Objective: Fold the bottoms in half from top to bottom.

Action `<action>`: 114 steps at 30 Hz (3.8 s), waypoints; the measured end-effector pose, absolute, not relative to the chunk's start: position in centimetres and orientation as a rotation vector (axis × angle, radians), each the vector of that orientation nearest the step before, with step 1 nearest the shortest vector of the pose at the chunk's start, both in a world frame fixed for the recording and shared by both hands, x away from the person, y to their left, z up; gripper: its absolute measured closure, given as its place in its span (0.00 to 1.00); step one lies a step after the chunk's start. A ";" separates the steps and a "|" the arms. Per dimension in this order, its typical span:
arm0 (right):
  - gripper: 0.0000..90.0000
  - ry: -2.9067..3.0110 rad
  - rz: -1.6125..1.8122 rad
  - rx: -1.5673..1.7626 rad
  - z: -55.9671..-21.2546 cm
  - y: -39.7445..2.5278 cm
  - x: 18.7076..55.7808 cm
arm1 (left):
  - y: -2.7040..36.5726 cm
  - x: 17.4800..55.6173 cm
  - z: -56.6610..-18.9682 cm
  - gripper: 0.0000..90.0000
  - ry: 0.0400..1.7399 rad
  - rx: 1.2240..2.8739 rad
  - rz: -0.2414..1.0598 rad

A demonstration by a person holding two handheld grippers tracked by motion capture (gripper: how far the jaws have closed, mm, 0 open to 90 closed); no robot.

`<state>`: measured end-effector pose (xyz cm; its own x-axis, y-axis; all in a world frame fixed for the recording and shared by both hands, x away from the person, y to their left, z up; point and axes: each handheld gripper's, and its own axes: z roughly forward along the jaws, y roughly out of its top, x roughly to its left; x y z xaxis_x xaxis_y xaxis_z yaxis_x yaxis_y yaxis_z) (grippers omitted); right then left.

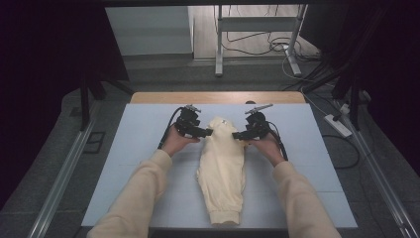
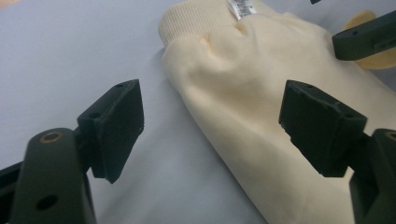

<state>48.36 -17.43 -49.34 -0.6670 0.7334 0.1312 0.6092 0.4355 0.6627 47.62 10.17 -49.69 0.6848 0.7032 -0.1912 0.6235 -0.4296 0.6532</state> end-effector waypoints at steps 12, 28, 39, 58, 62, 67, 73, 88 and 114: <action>0.27 2.533 0.992 1.191 -50.4 -16.7 49.1 | 9.4 48.1 -51.2 0.27 1.021 2.215 0.111; 0.40 2.584 0.957 1.162 -51.6 -16.4 49.2 | 8.4 48.4 -52.6 0.32 1.021 2.230 0.037; 0.71 2.629 1.040 1.132 -51.8 -16.1 48.7 | 8.4 48.2 -52.7 0.58 0.997 2.218 -0.022; 0.86 2.640 1.020 1.022 -50.6 -16.2 48.1 | 8.2 47.4 -51.7 0.83 0.927 2.229 0.004; 0.86 2.634 1.021 1.007 -50.2 -16.2 48.0 | 8.3 47.4 -51.3 0.84 0.915 2.224 0.006; 0.87 2.623 1.022 0.982 -49.3 -16.1 47.7 | 8.5 47.2 -50.6 0.84 0.899 2.222 0.017; 0.87 2.611 1.014 0.951 -48.2 -16.0 47.6 | 8.6 47.1 -49.4 0.85 0.876 2.223 0.044; 0.87 2.544 1.016 0.878 -44.7 -15.7 47.6 | 8.9 47.3 -46.4 0.85 0.840 2.193 0.117; 0.87 2.456 1.035 0.853 -43.1 -15.4 48.1 | 9.0 47.6 -44.0 0.86 0.816 2.178 0.222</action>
<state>48.10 -15.36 -43.06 -0.7615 0.6437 -0.0764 0.3949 0.5541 0.7328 47.61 9.00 -43.98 0.7783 0.6195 -0.1020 0.4827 -0.4865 0.7283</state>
